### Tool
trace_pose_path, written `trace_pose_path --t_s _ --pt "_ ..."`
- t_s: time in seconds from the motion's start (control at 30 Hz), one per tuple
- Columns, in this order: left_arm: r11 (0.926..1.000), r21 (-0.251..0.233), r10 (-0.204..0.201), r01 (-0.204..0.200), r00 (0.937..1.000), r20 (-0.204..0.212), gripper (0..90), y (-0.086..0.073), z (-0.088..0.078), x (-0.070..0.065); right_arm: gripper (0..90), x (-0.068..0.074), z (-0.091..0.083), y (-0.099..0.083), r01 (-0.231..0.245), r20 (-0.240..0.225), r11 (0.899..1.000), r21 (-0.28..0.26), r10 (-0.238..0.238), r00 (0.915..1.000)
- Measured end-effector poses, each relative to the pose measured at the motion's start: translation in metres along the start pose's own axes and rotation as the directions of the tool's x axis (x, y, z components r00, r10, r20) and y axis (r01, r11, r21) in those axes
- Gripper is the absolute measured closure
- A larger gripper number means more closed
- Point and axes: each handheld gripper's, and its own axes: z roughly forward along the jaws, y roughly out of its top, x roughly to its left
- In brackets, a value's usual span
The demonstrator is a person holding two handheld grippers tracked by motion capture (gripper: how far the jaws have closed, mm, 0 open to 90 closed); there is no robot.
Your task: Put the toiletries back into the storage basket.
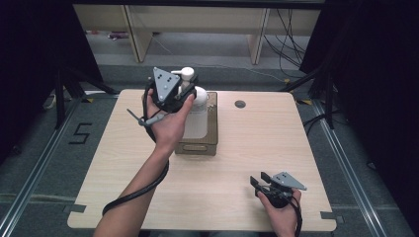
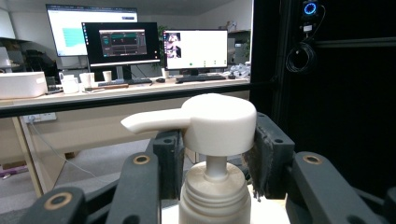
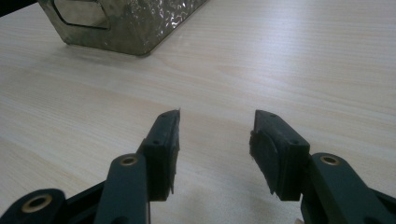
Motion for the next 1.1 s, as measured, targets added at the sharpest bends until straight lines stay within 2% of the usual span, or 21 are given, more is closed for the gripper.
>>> trace_pose_path --t_s 0.07,0.27,0.67,0.73,0.8,1.1 --pt "1.0000 0.004 -0.004 0.004 1.0000 0.000 59.1 -0.001 0.001 0.001 52.1 -0.001 0.000 0.000 0.021 0.006 1.000 -0.008 -0.021 0.9998" --pt "0.9998 0.020 -0.001 0.001 1.0000 -0.005 59.0 -0.009 0.004 0.003 52.1 -0.001 0.000 0.000 0.018 0.005 1.000 -0.005 -0.018 0.9998" --pt "0.9996 0.028 0.000 0.001 1.0000 -0.009 59.0 -0.013 0.007 0.006 52.1 0.000 0.000 0.000 0.017 0.004 1.000 -0.003 -0.017 0.9999" --pt "0.9994 0.034 0.003 -0.003 0.9999 -0.010 59.1 -0.015 0.008 0.007 52.1 0.001 0.000 0.000 0.001 -0.002 1.000 0.001 -0.001 1.0000" --pt "0.9993 0.037 0.007 -0.006 0.9999 -0.011 59.1 -0.017 0.009 0.008 52.1 0.000 0.000 0.000 0.026 0.009 1.000 -0.007 -0.026 0.9996" --pt "0.9987 0.050 0.004 -0.003 0.9999 -0.016 59.1 -0.022 0.012 0.009 52.1 0.000 -0.001 0.000 0.024 0.008 1.000 -0.001 -0.024 0.9997"
